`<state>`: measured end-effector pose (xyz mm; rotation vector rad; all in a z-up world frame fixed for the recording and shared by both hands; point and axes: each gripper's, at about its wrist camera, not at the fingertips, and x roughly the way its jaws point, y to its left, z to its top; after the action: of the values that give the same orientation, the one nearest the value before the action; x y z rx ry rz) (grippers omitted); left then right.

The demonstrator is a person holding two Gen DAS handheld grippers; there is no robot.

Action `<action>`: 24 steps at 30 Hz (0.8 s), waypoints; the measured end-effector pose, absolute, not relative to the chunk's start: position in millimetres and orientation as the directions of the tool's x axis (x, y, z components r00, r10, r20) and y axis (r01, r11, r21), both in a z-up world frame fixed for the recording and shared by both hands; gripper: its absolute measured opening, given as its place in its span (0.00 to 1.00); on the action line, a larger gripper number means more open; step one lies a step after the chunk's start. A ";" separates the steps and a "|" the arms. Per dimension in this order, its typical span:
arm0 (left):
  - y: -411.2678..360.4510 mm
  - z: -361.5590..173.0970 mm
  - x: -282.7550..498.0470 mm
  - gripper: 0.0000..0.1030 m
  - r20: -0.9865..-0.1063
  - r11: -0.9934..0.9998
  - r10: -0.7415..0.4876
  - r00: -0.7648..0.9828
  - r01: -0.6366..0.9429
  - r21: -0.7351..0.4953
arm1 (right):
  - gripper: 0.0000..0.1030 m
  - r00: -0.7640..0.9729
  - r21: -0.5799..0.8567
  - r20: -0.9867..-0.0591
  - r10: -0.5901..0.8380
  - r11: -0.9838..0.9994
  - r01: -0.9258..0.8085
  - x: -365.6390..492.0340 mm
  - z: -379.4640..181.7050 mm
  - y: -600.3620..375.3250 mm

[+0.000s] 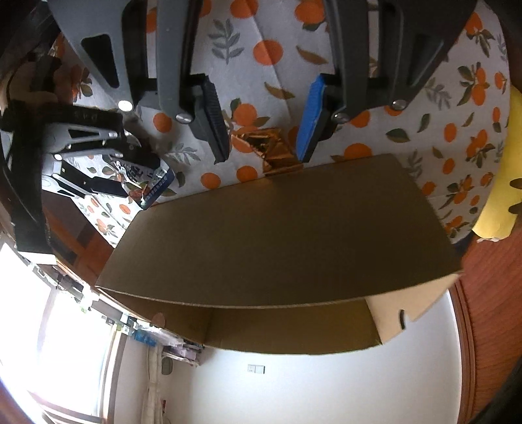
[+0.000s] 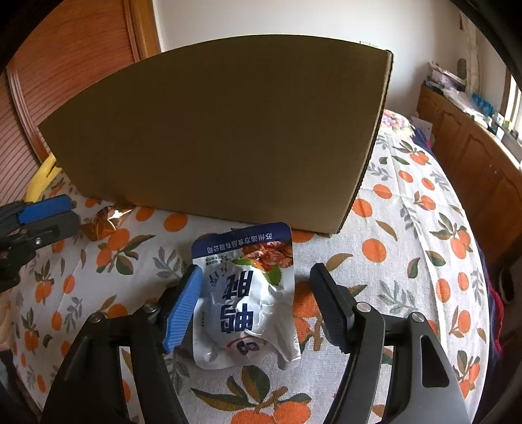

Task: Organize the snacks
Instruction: 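Lower the left gripper onto the copper-wrapped candy while the right lowers onto the white-blue pack, then close the left gripper on the copper candy while the right grasps the white-blue duck-neck pack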

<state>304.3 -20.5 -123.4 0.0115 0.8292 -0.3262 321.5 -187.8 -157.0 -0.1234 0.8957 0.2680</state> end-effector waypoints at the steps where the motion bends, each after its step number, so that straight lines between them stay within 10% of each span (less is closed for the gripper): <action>1: -22.0 -125.5 307.6 0.42 -0.732 0.951 -0.277 0.622 0.286 -0.116 | 0.70 0.594 0.003 -0.785 0.178 0.959 -0.283 321.7 -158.7 -182.3; 24: -34.5 -146.0 330.9 0.42 -0.796 0.965 -0.231 0.560 0.236 -0.114 | 0.73 0.598 -0.035 -0.787 0.152 0.956 -0.290 321.1 -165.4 -162.9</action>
<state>330.9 -34.5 -146.0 0.0056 0.9368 -0.2755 321.1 -162.9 -165.4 -0.1656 0.8945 0.2579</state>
